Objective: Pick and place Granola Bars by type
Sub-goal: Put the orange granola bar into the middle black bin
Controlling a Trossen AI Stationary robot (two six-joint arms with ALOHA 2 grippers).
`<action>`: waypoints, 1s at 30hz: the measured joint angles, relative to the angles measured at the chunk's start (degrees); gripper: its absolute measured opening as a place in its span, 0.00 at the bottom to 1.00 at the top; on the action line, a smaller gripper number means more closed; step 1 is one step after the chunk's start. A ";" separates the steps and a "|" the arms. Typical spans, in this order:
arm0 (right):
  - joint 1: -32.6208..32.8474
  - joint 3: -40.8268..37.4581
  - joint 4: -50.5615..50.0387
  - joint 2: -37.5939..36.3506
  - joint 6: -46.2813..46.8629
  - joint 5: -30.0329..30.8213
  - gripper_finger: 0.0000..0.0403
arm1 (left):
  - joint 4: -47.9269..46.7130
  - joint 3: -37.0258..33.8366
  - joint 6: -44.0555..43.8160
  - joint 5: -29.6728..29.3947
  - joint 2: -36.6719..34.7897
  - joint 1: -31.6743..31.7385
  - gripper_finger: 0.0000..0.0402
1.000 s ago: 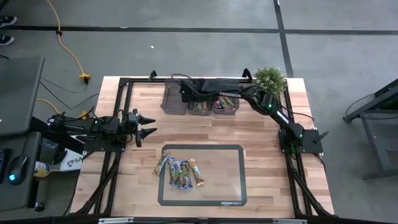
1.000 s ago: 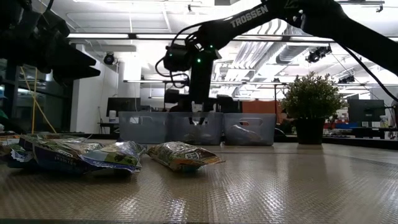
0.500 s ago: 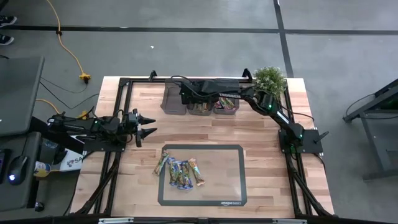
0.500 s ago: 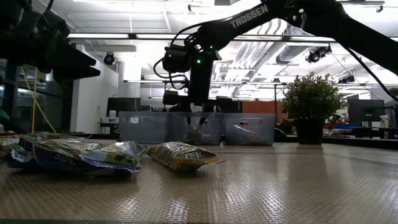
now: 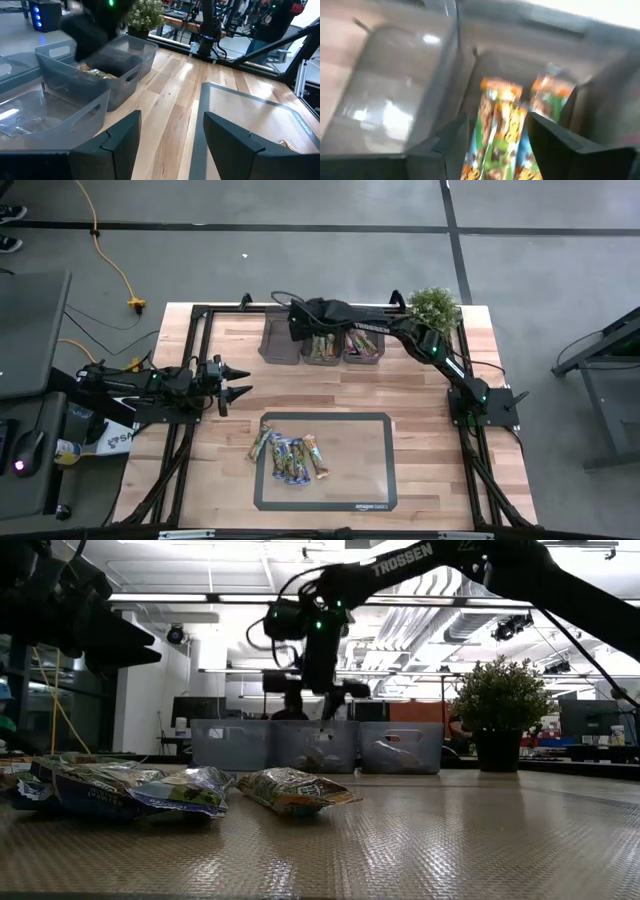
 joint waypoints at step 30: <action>14.71 2.81 8.23 -32.96 -34.14 -21.87 0.46 | 0.00 -0.01 0.00 0.03 0.01 0.00 0.53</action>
